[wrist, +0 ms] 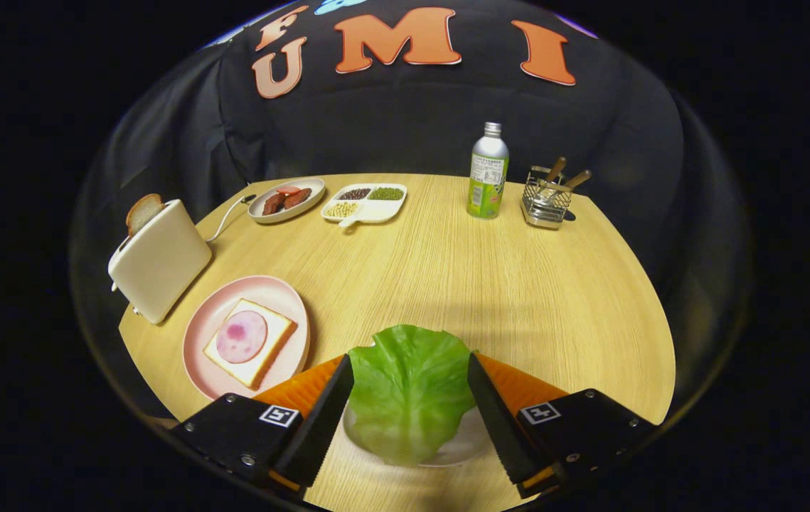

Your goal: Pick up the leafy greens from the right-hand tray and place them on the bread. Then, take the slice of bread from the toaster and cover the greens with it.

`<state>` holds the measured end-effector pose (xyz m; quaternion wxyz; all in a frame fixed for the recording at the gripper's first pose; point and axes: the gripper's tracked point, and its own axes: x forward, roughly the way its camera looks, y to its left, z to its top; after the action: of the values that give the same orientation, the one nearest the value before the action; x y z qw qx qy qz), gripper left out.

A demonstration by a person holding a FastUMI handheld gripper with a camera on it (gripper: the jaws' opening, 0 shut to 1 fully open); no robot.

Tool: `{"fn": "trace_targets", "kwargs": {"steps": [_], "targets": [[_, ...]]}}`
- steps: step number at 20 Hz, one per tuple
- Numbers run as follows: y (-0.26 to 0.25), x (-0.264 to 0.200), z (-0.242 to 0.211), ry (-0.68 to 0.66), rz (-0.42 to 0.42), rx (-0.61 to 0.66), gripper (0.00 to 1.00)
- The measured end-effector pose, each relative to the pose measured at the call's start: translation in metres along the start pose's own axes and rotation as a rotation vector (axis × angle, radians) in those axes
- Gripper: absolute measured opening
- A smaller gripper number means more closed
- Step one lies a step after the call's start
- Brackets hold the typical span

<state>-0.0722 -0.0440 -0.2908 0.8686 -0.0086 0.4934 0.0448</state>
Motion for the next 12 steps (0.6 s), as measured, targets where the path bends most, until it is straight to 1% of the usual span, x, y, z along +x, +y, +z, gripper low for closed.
{"fn": "trace_targets", "kwargs": {"steps": [7, 9, 12], "targets": [[-0.002, 0.019, -0.029, 0.119, -0.006, -0.068, 0.92], [-0.002, 0.027, -0.031, 0.14, -0.003, -0.066, 0.92], [-0.004, 0.033, -0.033, 0.156, -0.003, -0.061, 0.88]]}}
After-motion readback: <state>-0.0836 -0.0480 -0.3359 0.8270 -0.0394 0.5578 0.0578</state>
